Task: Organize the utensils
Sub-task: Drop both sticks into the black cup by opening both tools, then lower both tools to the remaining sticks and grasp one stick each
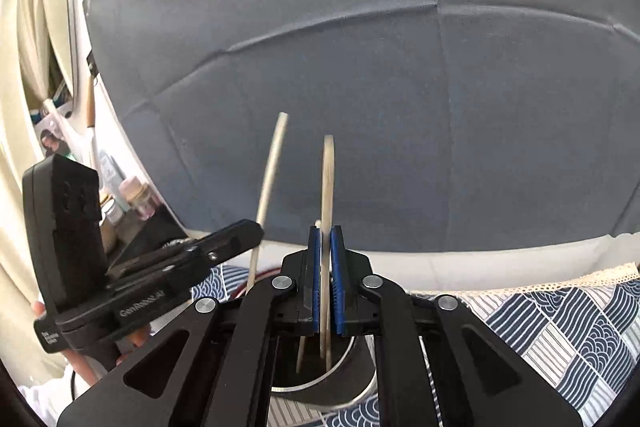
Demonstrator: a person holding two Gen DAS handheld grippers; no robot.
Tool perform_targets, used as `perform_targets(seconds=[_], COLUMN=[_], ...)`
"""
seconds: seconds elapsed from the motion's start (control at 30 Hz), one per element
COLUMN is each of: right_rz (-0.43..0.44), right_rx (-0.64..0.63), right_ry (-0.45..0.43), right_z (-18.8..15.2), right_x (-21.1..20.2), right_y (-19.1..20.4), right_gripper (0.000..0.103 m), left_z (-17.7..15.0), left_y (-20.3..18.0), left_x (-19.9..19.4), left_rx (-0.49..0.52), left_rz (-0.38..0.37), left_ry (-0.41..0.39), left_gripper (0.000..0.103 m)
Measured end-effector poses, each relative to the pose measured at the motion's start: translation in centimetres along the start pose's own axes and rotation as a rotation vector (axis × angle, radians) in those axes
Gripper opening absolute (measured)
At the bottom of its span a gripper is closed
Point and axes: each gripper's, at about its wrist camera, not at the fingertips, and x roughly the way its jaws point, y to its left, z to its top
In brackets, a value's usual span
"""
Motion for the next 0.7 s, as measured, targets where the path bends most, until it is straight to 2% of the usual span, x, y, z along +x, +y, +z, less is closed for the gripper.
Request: perform_targets(seconds=[0.1, 0.13, 0.2, 0.23, 0.27, 0.3, 0.33, 0.37, 0.4, 0.43, 0.57, 0.7], right_rz=[0.0, -0.008, -0.022, -0.028, -0.028, -0.029, -0.032, -0.05, -0.065, -0.074, -0.094, -0.131], right_rx=[0.012, 0.015, 0.018, 0.016, 0.01, 0.004, -0.003, -0.011, -0.014, -0.013, -0.002, -0.021], right_ry=[0.008, 0.004, 0.0, -0.009, -0.012, -0.011, -0.01, -0.02, -0.029, -0.033, -0.002, 0.023], right_z=[0.0, 0.1, 0.3, 0.3, 0.3, 0.3, 0.3, 0.1, -0.1, -0.4, -1.4, -2.5], right_x=[-0.8, -1.3, -2.1, -2.7, -3.2, -3.6, -4.1, -4.7, -5.2, -5.7, -6.6, -8.0], right_y=[-0.2, -0.2, -0.3, -0.2, -0.1, 0.0, 0.2, 0.4, 0.5, 0.6, 0.8, 1.0], right_gripper=[0.009, 0.015, 0.038, 0.053, 0.053, 0.053, 0.059, 0.069, 0.074, 0.083, 0.088, 0.089], left_z=[-0.4, -0.5, -0.7, -1.0, -1.2, -1.3, -1.5, -1.7, -2.1, -2.3, -3.7, -4.9], left_y=[-0.2, -0.2, -0.5, -0.1, -0.3, -0.4, -0.7, -0.7, -0.9, -1.0, -1.1, -1.0], left_x=[-1.3, -1.6, -2.4, -3.0, -3.5, -3.8, -4.3, -4.7, -5.2, -5.5, -6.6, -7.8], left_rx=[0.01, 0.012, 0.018, 0.023, 0.03, 0.034, 0.042, 0.049, 0.057, 0.061, 0.073, 0.084], left_rz=[-0.009, 0.001, 0.013, 0.024, 0.037, 0.047, 0.067, 0.078, 0.093, 0.103, 0.141, 0.159], left_ry=[0.008, 0.01, 0.023, 0.024, 0.029, 0.035, 0.039, 0.043, 0.051, 0.058, 0.112, 0.158], left_gripper=[0.005, 0.007, 0.016, 0.028, 0.042, 0.049, 0.062, 0.066, 0.067, 0.074, 0.097, 0.097])
